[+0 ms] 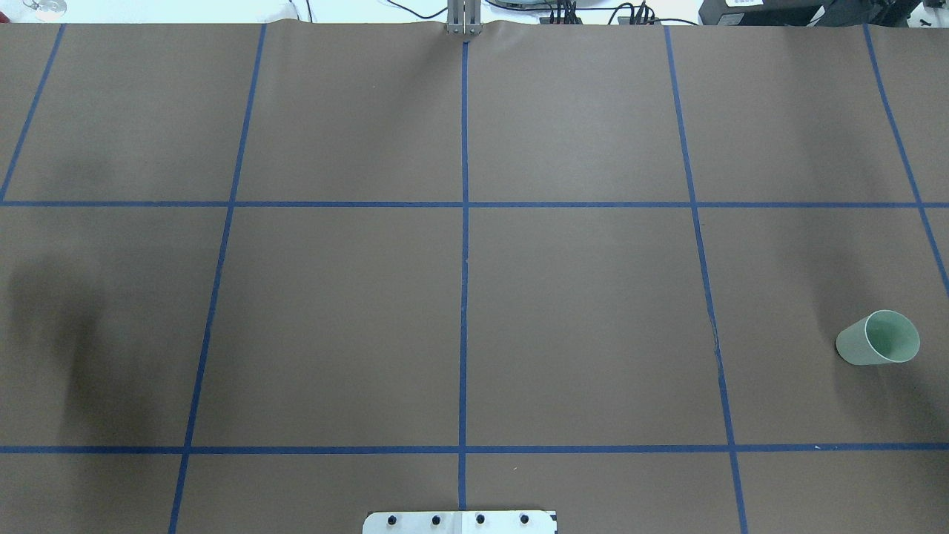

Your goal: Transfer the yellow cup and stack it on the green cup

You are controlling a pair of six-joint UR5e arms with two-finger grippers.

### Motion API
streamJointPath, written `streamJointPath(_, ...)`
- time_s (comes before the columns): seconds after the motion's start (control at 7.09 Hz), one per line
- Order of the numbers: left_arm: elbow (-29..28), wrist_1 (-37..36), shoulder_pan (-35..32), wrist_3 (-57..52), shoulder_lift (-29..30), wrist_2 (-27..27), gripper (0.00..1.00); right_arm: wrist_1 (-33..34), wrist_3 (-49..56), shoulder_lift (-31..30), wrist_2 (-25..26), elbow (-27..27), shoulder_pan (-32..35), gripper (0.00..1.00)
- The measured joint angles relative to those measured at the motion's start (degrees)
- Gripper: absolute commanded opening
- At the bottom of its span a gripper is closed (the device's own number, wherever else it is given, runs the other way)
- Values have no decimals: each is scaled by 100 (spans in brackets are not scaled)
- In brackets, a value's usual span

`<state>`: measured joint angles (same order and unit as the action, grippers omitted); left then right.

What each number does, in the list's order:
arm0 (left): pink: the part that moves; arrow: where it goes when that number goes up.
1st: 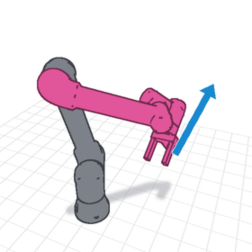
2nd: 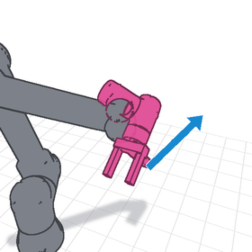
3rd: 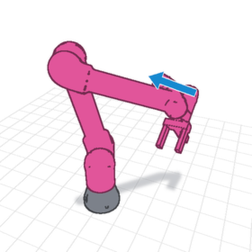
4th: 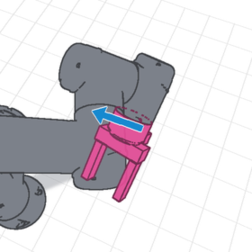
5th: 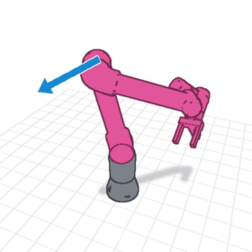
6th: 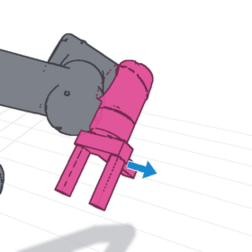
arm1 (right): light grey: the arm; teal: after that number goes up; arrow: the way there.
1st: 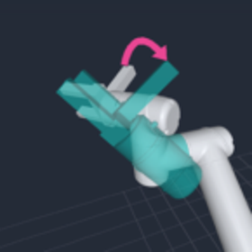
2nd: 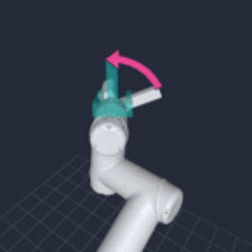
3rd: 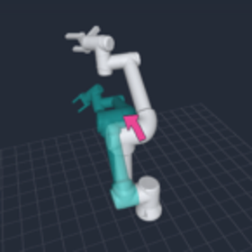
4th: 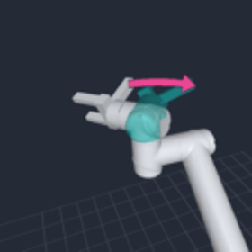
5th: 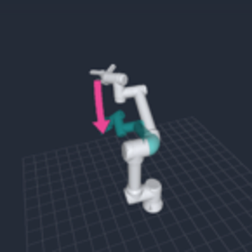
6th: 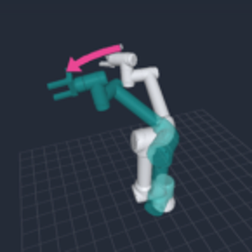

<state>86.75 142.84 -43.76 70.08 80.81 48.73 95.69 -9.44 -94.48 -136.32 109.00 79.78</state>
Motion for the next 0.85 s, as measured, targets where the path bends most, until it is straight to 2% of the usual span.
streamJointPath(0.14,-134,601,2,-702,700,191,8,-3,-8,135,-8,-52,-77,100)
streamJointPath(0.28,-209,856,21,-1029,1326,484,8,-5,-12,259,-21,-67,-177,100)
streamJointPath(0.42,-251,997,112,-1186,1831,840,8,-8,-11,408,-34,-51,-287,100)
streamJointPath(0.85,-566,1241,990,-2057,3194,1563,10,-128,-125,1081,-44,83,-705,100)
